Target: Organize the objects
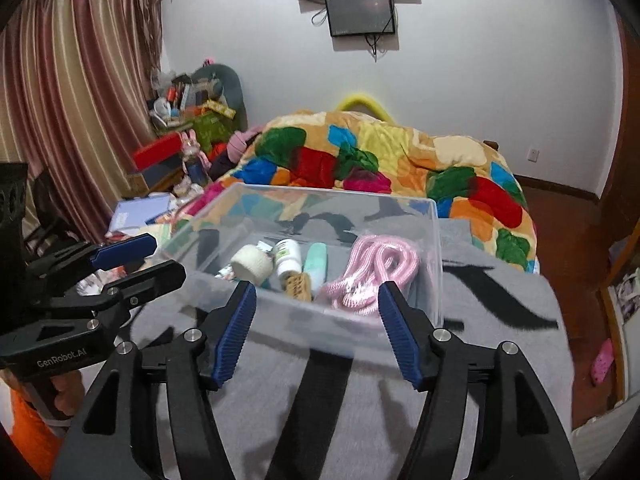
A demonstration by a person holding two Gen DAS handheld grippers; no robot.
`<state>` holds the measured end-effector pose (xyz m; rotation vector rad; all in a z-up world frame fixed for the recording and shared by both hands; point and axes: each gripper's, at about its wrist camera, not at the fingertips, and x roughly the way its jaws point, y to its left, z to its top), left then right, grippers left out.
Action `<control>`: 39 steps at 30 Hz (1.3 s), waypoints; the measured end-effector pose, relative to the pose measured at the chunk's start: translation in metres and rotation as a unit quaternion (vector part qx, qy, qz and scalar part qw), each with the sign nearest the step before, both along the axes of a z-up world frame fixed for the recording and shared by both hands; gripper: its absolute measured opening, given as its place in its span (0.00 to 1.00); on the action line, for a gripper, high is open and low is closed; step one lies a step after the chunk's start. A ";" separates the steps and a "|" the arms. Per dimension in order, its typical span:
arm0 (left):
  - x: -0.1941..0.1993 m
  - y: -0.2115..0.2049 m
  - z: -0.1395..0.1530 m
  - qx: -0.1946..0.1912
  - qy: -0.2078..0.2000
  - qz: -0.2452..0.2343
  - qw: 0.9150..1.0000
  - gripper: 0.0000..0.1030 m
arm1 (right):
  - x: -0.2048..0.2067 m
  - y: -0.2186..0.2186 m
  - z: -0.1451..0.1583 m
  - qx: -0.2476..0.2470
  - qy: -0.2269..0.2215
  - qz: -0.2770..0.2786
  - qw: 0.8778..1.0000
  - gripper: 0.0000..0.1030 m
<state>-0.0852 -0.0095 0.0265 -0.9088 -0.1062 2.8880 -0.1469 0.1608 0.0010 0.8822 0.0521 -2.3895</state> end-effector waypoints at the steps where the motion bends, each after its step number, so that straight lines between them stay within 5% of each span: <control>1: 0.004 0.001 -0.001 0.000 0.001 -0.002 1.000 0.65 | 0.005 0.004 -0.001 -0.005 0.002 -0.001 1.000 0.61; 39: 0.035 0.017 -0.033 0.008 -0.001 0.011 1.000 0.69 | 0.043 0.016 -0.020 -0.006 0.026 -0.007 1.000 0.69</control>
